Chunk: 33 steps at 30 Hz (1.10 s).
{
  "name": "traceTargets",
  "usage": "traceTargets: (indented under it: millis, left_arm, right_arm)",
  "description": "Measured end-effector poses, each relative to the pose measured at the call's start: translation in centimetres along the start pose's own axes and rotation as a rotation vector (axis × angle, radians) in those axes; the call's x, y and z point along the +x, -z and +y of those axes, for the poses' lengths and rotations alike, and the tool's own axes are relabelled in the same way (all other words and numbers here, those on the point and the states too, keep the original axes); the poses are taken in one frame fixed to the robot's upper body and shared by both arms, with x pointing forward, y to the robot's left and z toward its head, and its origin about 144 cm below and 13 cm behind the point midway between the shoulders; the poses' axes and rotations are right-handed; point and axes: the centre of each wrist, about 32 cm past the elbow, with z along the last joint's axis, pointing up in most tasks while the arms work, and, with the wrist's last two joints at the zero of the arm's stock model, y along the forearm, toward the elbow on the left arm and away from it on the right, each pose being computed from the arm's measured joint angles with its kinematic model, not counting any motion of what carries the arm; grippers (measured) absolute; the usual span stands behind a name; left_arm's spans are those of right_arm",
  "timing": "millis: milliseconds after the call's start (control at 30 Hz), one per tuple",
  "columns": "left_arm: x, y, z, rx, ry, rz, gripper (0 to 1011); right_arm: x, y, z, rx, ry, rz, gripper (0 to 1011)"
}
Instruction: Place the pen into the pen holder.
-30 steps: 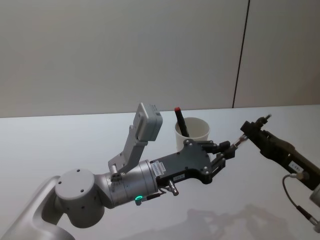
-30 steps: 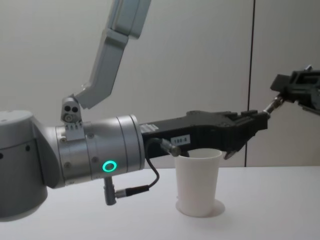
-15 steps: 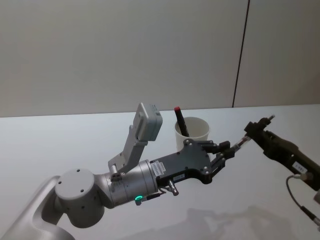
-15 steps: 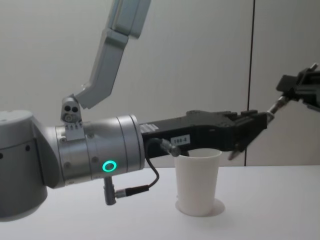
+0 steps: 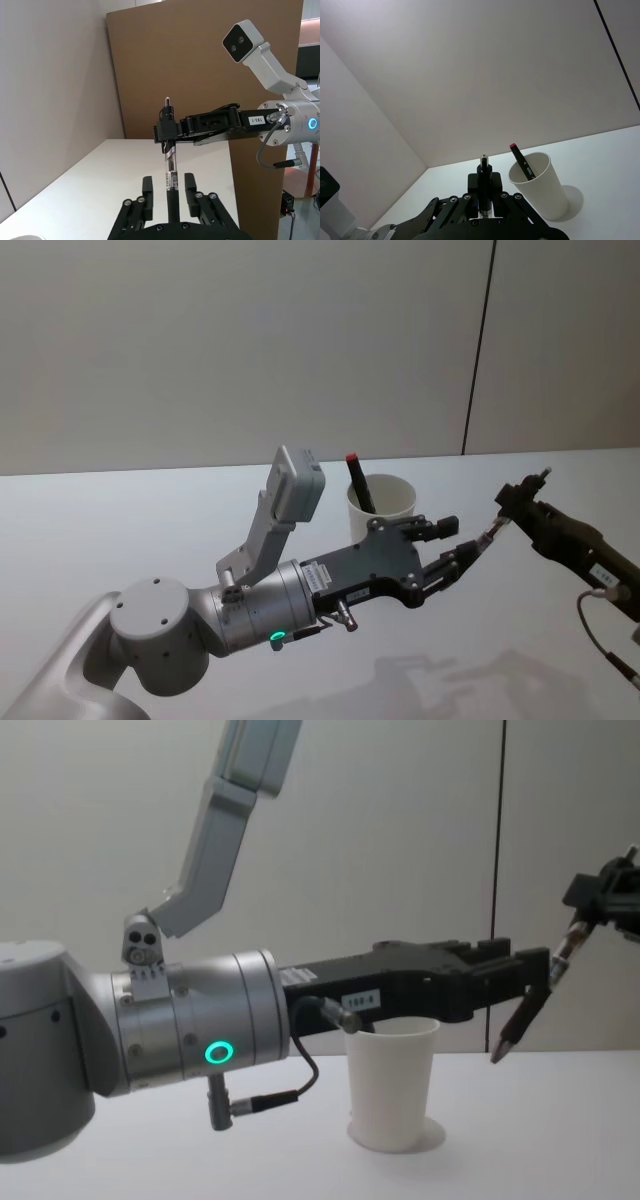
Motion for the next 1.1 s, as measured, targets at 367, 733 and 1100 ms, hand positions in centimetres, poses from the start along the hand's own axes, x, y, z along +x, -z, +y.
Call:
traceTargets:
  millis: [367,733,1100]
  left_arm:
    - [0.0,0.0,0.0,0.0,0.0,0.0,712]
    - [0.0,0.0,0.0,0.0,0.0,0.0,1003]
    - [0.0,0.0,0.0,0.0,0.0,0.0,1000]
  right_arm:
    - [0.2,0.0,0.0,0.0,0.012,-0.025,153]
    - [0.9,-0.7,0.1,-0.002,0.031,-0.112,153]
    - [2.4,-2.4,0.5,0.006,0.005,-0.238,153]
